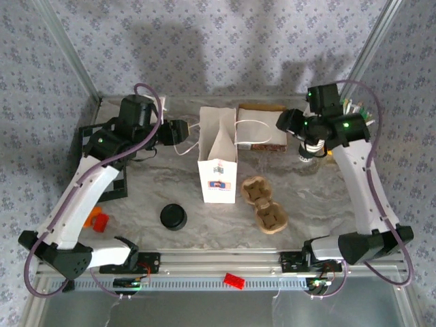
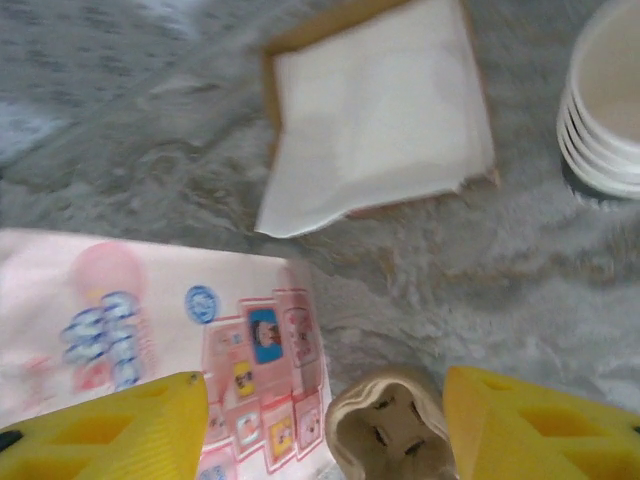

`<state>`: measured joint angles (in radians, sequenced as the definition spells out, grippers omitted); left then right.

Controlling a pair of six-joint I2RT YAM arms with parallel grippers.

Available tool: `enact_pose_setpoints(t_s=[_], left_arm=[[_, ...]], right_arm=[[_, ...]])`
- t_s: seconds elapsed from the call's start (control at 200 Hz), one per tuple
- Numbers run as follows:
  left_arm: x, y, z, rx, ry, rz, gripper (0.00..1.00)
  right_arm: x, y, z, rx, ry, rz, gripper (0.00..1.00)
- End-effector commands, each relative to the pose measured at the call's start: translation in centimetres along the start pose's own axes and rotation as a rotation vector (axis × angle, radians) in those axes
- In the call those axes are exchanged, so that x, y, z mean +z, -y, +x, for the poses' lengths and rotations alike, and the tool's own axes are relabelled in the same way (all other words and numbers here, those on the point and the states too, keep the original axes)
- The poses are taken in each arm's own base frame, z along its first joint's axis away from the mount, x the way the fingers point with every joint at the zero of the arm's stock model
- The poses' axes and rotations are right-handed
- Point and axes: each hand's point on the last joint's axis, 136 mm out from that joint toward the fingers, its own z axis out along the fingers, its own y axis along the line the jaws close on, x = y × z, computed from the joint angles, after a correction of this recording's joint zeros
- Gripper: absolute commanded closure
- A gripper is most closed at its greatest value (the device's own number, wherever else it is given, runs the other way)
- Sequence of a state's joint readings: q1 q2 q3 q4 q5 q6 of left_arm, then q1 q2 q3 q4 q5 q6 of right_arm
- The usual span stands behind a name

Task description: Pack the takeout coffee

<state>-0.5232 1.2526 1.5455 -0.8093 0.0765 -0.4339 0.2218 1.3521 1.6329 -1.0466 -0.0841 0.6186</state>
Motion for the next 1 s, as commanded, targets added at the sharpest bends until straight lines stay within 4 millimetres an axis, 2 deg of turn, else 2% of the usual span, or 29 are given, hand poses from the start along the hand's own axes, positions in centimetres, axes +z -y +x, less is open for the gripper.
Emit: enact_pose_setpoints(t_s=[0.0, 0.105, 0.175, 0.25, 0.425, 0.495, 0.71, 0.995], left_arm=[[-2.0, 0.2, -2.0, 0.128, 0.087, -0.001, 0.42], [-2.3, 0.0, -2.0, 0.173, 0.1, -0.009, 0.41], [-2.3, -0.4, -1.9, 0.178, 0.11, -0.025, 0.4], [-2.4, -0.7, -1.8, 0.187, 0.112, -0.032, 0.4], [-2.2, -1.4, -1.6, 0.178, 0.127, -0.053, 0.38], [-2.1, -1.4, -1.5, 0.181, 0.126, -0.054, 0.37], [-1.7, -1.7, -0.8, 0.202, 0.106, -0.058, 0.35], [-1.9, -1.6, -0.8, 0.218, 0.107, -0.052, 0.32]], right_arm=[[4.3, 1.7, 0.6, 0.174, -0.024, 0.012, 0.33], [7.9, 3.3, 1.0, 0.284, -0.03, 0.031, 0.32], [9.9, 3.9, 0.7, 0.312, -0.006, 0.05, 0.31], [11.5, 4.4, 1.1, 0.332, -0.003, 0.099, 0.27], [16.2, 4.4, 2.4, 0.395, -0.064, 0.122, 0.22], [17.7, 4.1, 2.2, 0.395, -0.054, 0.13, 0.23], [20.9, 4.7, 2.9, 0.443, -0.053, 0.169, 0.26], [23.2, 5.2, 3.5, 0.441, -0.067, 0.216, 0.41]])
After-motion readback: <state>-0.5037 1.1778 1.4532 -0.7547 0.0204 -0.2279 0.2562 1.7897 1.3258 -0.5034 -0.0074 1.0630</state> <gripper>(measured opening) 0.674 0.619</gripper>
